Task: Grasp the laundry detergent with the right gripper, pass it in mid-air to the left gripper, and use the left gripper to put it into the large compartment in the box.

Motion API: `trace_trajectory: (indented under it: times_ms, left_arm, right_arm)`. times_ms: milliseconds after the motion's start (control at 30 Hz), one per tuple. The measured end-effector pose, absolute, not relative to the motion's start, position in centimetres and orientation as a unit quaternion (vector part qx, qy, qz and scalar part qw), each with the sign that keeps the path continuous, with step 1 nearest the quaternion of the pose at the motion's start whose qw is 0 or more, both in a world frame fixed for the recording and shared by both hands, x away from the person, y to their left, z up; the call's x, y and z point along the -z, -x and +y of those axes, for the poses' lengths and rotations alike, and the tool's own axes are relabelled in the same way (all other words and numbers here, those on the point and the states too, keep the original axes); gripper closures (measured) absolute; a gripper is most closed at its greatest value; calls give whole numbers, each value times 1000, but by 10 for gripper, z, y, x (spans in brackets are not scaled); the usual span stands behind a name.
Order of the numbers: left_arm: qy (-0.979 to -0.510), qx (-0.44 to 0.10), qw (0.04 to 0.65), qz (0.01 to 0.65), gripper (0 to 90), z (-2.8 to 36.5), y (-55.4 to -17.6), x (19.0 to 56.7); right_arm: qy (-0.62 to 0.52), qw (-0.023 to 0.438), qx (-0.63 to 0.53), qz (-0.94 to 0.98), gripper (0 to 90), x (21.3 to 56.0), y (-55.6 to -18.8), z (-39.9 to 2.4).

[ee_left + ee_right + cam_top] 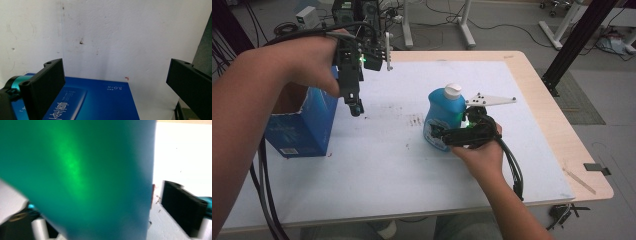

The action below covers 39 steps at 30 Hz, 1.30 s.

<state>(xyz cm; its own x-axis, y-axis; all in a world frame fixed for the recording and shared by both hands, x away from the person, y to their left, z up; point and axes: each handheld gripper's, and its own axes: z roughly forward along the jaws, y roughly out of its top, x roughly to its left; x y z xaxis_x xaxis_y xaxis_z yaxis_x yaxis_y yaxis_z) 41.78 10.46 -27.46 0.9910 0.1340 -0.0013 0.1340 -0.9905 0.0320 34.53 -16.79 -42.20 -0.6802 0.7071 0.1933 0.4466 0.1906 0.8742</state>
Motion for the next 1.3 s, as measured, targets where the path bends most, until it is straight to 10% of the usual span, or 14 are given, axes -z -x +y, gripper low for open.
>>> trace_trajectory:
  times_ms: [1300]
  left_arm:
    - [-997, 1, 11, 72, 18, 106, -421, 277]
  right_arm:
    - [-354, 143, -532, 756, 331, 427, -343, -166]
